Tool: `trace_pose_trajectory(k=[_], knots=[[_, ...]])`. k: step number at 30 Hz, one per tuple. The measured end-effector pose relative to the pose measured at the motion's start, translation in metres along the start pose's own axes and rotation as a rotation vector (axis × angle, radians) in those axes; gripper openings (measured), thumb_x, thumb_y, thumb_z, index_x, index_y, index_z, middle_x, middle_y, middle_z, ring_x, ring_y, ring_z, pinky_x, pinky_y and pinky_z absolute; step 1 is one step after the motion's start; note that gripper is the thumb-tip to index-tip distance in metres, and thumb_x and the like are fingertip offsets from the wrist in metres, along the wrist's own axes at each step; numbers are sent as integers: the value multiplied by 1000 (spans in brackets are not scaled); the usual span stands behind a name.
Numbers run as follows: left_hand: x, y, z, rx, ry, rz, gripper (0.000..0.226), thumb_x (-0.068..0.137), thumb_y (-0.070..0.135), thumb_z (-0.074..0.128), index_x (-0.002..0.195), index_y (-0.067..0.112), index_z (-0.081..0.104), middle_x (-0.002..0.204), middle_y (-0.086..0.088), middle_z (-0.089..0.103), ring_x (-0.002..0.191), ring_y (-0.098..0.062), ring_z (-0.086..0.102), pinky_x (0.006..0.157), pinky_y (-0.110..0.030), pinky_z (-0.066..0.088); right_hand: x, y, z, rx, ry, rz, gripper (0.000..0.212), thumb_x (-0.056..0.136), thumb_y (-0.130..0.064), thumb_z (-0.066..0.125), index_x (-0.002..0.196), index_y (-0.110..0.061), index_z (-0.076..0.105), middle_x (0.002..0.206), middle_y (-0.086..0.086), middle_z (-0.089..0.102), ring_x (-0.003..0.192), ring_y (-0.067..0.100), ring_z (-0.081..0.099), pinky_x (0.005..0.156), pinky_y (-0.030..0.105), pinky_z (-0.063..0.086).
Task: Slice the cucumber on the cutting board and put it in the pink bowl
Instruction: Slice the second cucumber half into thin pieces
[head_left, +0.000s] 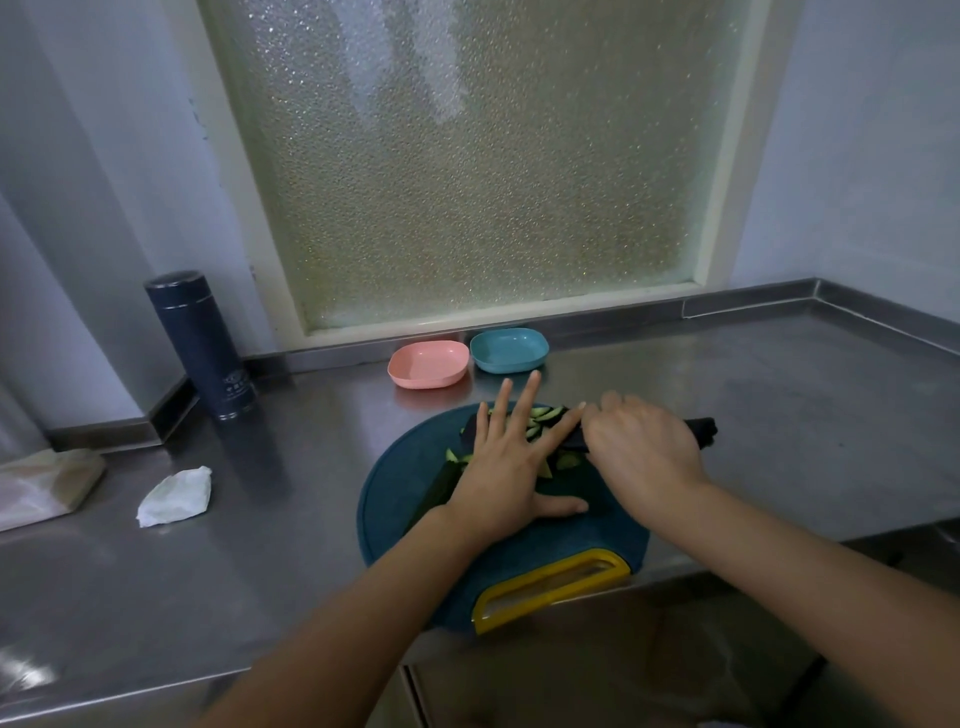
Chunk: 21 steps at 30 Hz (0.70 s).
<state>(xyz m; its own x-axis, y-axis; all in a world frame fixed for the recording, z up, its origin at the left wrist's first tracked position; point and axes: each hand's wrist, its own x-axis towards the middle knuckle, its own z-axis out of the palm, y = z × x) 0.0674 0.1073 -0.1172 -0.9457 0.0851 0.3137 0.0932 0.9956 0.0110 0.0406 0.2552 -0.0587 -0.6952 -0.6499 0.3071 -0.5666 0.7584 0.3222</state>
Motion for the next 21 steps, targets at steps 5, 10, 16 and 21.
trace_pose_trajectory(k=[5, 10, 16, 21], knots=[[4, -5, 1, 39, -20, 14, 89, 77, 70, 49, 144, 45, -4, 154, -4, -25, 133, -27, -33, 111, -54, -11, -1, 2, 0, -54, -1, 21, 23, 89, -21, 63, 109, -10, 61, 98, 8, 63, 85, 21, 63, 60, 28, 41], [6, -5, 3, 32, -19, -29, 86, 73, 75, 37, 142, 48, -6, 154, -2, -25, 136, -29, -31, 110, -56, -11, 1, 6, 2, -59, 40, 24, 20, 92, -25, 60, 108, -13, 60, 102, 5, 62, 90, 19, 62, 62, 27, 40], [6, -20, 6, 39, -83, -91, 87, 76, 75, 44, 145, 46, -2, 154, -4, -24, 139, -32, -26, 114, -56, -7, 2, 11, 4, -48, -13, 5, 12, 96, -17, 51, 106, -14, 56, 107, 5, 58, 95, 20, 59, 63, 28, 35], [7, -29, 6, 62, -149, -122, 86, 77, 76, 40, 145, 44, -3, 154, -4, -23, 139, -32, -25, 113, -53, -10, -3, 22, 1, -17, -11, -3, 15, 97, -23, 51, 109, -15, 56, 108, 3, 57, 96, 19, 58, 63, 27, 34]])
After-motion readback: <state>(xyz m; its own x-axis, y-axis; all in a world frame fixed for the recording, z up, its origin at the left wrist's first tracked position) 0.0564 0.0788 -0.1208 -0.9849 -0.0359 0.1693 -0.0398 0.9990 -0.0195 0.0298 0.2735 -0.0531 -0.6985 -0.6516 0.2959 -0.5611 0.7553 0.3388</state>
